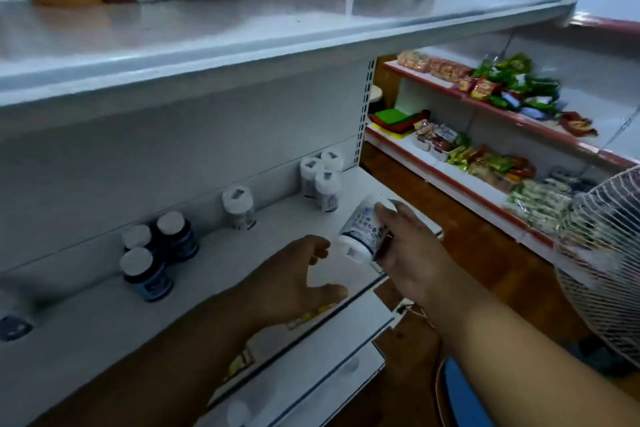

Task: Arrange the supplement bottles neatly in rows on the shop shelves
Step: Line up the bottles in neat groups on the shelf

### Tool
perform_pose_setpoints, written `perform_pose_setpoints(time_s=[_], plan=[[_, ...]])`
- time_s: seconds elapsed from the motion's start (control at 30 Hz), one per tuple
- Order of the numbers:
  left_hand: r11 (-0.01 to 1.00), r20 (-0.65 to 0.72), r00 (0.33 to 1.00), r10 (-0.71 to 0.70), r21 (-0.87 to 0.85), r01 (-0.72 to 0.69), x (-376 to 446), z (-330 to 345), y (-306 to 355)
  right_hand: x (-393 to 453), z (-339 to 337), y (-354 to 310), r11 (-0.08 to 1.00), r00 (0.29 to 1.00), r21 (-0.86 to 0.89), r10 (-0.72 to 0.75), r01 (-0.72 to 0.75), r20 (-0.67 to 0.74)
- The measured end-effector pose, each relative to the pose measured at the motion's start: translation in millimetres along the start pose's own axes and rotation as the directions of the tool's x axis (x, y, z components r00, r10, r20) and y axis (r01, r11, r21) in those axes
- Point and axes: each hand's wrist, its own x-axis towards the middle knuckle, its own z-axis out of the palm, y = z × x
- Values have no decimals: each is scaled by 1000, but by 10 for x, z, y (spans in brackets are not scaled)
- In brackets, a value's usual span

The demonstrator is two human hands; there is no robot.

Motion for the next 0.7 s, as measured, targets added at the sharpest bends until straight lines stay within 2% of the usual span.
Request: perform_pose_setpoints(time_s=[0.07, 0.17, 0.23, 0.33, 0.4, 0.47, 0.57, 0.7], plan=[[999, -7, 999, -32, 15, 32, 321, 13, 25, 232, -78, -200, 993, 999, -108, -47, 47, 0], [995, -100, 992, -74, 62, 80, 719, 80, 0, 622, -183, -419, 917, 996, -391, -83, 74, -8], [986, -207, 971, -116, 91, 137, 960, 150, -80, 916, -240, -500, 808, 995, -584, -97, 79, 0], [946, -332, 918, -216, 163, 281, 1275, 263, -180, 1326, -274, -535, 606, 989, -781, -106, 149, 107], [905, -375, 871, -316, 155, 395, 1451, 325, -202, 1573, -292, -536, 521, 979, -830, -70, 200, 192], [880, -390, 846, -363, 156, 450, 1596, 370, -185, 1774, -316, -549, 493, 959, -834, -5, 250, 285], [868, -442, 816, -372, 145, 474, 1774, 443, -183, 2051, -391, -558, 290, 907, -866, -19, 407, 420], [823, -494, 761, -419, 148, 549, 1878, 518, -147, 2309, -499, -500, 120, 825, -820, 17, 559, 565]])
